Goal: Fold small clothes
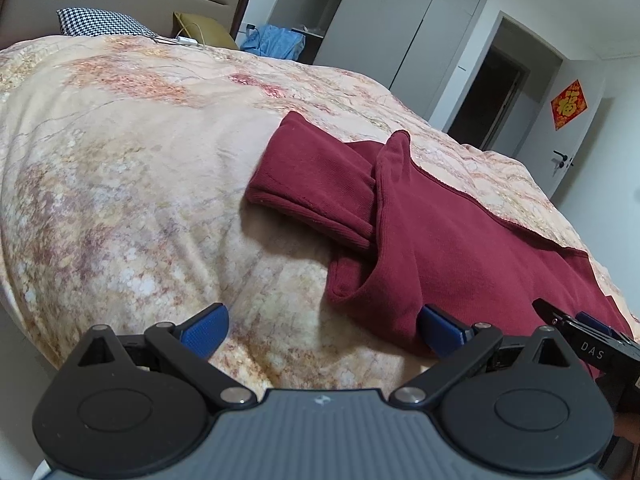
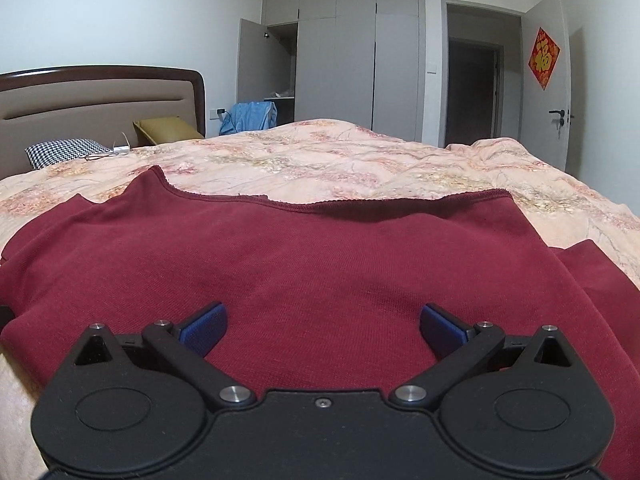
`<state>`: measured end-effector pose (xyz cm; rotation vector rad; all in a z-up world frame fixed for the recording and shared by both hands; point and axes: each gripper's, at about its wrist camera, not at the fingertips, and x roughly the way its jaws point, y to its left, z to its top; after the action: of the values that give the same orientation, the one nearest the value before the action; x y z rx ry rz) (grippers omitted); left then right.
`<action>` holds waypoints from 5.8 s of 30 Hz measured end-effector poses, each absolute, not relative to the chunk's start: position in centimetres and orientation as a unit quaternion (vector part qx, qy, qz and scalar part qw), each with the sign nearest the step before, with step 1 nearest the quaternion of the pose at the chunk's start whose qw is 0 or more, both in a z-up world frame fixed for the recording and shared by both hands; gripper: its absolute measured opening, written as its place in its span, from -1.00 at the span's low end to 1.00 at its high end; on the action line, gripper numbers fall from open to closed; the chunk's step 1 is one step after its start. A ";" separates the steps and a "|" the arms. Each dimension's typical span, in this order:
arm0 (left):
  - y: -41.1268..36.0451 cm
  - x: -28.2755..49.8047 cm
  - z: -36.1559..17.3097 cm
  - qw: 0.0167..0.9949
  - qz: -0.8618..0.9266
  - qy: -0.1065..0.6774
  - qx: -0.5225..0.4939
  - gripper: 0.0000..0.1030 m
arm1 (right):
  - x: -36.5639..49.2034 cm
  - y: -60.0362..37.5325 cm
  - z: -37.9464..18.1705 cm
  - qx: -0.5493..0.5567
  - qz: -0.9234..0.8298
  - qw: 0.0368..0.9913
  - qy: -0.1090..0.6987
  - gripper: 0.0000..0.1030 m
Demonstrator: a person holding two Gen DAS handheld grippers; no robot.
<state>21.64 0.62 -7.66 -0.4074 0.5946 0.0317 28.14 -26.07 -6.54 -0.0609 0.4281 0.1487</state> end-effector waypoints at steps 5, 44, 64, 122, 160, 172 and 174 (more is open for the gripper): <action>1.2 20.2 -7.5 0.933 0.002 0.261 -0.246 1.00 | 28.1 -26.2 -6.6 -0.023 0.077 0.974 0.210 0.99; -0.8 24.6 -9.3 0.897 -0.075 0.173 -0.399 0.99 | 27.9 -26.5 -6.4 -0.012 0.083 0.976 0.203 0.99; -1.0 25.5 -8.5 0.898 0.018 0.172 -0.405 0.30 | 27.7 -26.6 -6.4 -0.015 0.080 0.976 0.201 0.99; -17.7 27.7 1.2 0.927 -0.168 0.306 -0.135 0.99 | 14.8 -42.8 -0.6 0.146 0.017 0.974 0.171 0.98; -14.6 26.2 -3.9 0.908 -0.140 0.381 -0.107 1.00 | 15.3 -41.1 0.0 0.122 0.013 0.975 0.183 0.45; -14.6 26.5 -4.0 0.905 -0.144 0.385 -0.106 1.00 | 22.5 -42.5 -0.8 0.006 0.004 0.978 0.210 -0.85; -14.5 26.6 -3.9 0.905 -0.146 0.386 -0.107 1.00 | 21.4 -41.7 -0.5 -0.055 -0.002 0.982 0.180 -0.87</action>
<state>26.58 -14.52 -3.92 -0.2217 0.7976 -0.3015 21.35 -41.68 -0.51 -0.1112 0.3618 -0.0034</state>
